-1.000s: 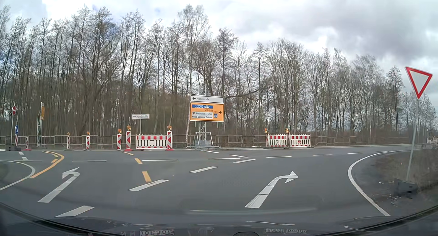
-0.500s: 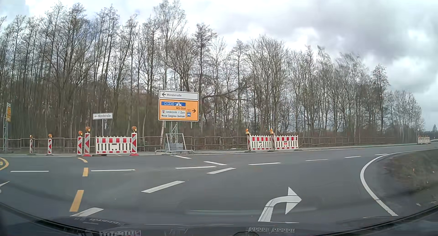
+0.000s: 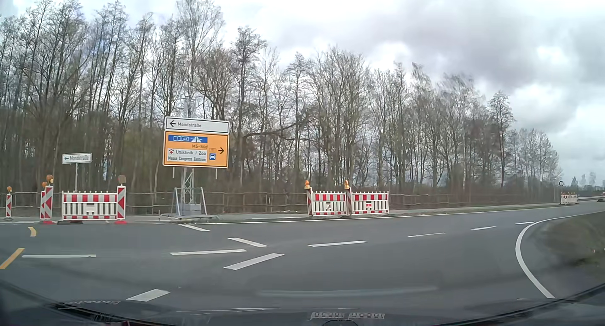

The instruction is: Follow the waypoints while adhering to traffic rules and regulations

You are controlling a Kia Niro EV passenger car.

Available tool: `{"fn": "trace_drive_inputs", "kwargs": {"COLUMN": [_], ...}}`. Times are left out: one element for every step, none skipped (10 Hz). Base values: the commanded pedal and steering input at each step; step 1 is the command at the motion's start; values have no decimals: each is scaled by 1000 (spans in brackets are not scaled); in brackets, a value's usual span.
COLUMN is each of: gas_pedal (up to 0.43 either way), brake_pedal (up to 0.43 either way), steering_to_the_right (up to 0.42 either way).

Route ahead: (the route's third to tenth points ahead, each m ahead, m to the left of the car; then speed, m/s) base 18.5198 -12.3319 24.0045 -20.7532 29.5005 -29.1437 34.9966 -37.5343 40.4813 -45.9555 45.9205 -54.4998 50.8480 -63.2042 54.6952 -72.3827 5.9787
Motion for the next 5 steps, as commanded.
{"fn": "trace_drive_inputs", "kwargs": {"gas_pedal": [311,311,311,311,311], "brake_pedal": [0,0,0,0,0], "steering_to_the_right": [198,213,221,227,240]}}
